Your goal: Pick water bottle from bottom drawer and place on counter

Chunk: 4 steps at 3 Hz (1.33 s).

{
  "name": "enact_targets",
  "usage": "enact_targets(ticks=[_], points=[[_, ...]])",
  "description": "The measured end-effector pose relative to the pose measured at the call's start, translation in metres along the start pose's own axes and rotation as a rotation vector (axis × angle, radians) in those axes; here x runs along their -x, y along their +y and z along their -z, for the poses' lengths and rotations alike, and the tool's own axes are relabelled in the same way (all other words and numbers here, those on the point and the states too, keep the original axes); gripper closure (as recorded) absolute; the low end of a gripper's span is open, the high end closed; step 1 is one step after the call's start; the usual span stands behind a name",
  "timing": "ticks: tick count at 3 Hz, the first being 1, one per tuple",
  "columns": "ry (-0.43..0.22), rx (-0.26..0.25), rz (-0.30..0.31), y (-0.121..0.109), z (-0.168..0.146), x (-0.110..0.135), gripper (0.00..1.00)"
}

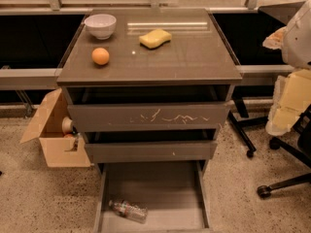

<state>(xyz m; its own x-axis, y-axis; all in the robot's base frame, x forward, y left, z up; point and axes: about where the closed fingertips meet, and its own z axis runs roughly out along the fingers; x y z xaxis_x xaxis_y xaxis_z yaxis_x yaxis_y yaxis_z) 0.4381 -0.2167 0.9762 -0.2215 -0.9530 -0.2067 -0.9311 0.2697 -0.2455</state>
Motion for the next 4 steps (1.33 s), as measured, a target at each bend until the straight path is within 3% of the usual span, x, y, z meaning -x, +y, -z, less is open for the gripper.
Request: enact_targets(ticks=[1, 2, 4], points=[[0.0, 0.0, 0.0, 0.0, 0.0, 0.0, 0.0], [-0.052, 0.022, 0.004, 0.004, -0.026, 0.009, 0.0], [-0.301, 0.118, -0.03, 0.029, -0.117, 0.027, 0.0]])
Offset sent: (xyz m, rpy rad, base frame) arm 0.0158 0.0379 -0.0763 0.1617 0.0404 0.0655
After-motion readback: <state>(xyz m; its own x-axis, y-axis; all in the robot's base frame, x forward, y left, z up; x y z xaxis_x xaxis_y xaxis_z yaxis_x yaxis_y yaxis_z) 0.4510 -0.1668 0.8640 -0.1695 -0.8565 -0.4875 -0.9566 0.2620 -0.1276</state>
